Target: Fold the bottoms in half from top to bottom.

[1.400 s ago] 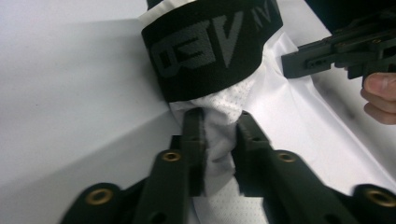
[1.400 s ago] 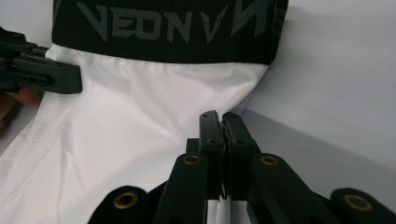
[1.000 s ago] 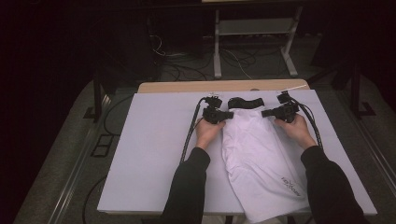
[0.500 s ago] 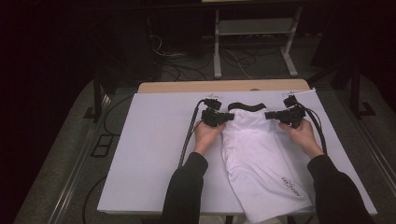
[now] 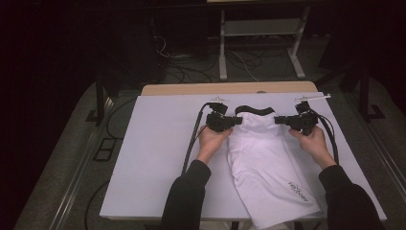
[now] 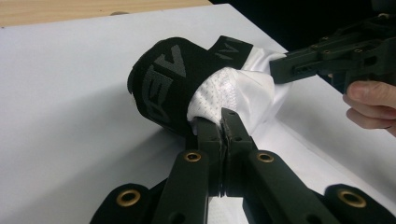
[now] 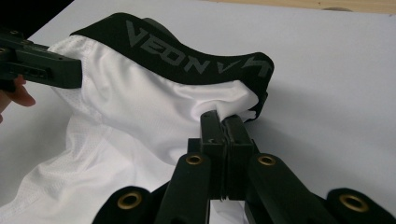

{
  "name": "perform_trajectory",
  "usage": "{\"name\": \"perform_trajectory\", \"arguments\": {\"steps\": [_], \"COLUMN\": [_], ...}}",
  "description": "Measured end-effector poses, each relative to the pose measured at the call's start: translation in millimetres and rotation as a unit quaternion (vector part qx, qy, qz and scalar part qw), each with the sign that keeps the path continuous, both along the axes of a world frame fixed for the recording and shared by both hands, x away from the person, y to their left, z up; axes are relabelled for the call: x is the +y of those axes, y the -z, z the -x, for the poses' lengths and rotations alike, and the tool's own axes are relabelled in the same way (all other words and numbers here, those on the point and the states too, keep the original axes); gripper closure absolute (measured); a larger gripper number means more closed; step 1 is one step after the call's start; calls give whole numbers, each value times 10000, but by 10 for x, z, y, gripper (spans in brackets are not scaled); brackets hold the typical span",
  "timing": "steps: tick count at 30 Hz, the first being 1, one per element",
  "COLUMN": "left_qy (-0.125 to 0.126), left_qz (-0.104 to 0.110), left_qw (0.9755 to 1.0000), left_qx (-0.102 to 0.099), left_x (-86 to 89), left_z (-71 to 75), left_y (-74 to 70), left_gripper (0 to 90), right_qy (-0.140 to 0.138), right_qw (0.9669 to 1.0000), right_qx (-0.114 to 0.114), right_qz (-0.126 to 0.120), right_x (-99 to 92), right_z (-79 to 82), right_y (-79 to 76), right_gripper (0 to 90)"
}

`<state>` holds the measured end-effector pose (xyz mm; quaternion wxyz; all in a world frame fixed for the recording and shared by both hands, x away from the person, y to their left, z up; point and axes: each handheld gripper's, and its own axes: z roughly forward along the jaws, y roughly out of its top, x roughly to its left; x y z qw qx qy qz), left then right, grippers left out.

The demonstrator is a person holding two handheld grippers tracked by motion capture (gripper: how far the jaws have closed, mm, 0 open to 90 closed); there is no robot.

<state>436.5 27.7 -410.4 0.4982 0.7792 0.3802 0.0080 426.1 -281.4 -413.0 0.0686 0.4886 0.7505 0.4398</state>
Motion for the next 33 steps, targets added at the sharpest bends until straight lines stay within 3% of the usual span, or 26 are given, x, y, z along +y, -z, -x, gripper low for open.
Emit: {"name": "perform_trajectory", "arguments": {"steps": [12,33], "left_qy": [149,389], "left_qz": [-40,-82], "left_qw": [9997,9985], "left_qx": [-170,-382], "left_x": [7,-18], "left_z": [153,433], "left_y": [-102,-140], "left_gripper": [880,879], "right_qy": [-65,-174], "right_qw": [9998,9995], "right_qx": [-136,-217], "right_qz": [-118,-126], "right_x": [-39,-103], "right_z": [206,465], "right_y": [-51,-81], "right_gripper": [879,878]}}
